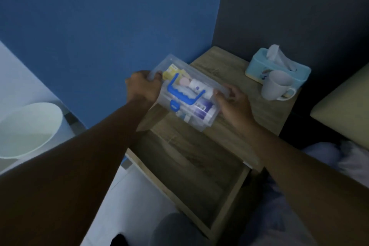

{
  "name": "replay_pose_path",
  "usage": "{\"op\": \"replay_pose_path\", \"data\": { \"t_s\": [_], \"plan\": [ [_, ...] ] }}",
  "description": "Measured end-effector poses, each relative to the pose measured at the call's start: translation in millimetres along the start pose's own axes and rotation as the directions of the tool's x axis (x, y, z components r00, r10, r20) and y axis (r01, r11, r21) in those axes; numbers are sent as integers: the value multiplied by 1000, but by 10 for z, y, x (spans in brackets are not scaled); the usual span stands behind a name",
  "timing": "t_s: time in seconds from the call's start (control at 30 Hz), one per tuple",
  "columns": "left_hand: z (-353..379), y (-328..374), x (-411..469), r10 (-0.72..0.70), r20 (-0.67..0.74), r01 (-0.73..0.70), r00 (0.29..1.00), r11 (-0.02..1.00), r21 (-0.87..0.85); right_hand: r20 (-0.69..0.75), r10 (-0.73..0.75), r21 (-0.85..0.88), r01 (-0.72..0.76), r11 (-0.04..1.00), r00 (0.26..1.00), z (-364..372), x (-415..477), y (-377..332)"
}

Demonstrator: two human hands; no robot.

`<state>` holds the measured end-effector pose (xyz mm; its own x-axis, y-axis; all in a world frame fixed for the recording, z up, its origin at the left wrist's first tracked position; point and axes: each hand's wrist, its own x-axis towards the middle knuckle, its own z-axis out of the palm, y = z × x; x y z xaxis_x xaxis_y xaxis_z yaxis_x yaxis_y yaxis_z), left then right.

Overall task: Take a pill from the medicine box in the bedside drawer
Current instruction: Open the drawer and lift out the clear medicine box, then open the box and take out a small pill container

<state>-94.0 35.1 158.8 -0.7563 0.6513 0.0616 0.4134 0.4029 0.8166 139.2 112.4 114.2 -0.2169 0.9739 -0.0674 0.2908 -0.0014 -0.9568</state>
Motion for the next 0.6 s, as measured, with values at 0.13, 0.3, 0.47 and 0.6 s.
{"op": "replay_pose_path", "data": {
  "t_s": [0.13,0.3,0.47,0.6],
  "plan": [
    [321,7,278,-13,39,13,999,1000,-22,-24,18,-58,-20,998,1000,-55,427,159],
    [659,-80,510,-42,110,45,993,999,-19,-33,2,-135,-6,991,999,-142,800,272],
    [827,-128,540,5,121,-2,993,1000,-20,-43,-14,-188,6,982,999,-216,996,353],
    [899,-224,311,27,71,-25,997,999,-21,-13,-14,-268,10,963,1000,-245,954,287]
  ]
}}
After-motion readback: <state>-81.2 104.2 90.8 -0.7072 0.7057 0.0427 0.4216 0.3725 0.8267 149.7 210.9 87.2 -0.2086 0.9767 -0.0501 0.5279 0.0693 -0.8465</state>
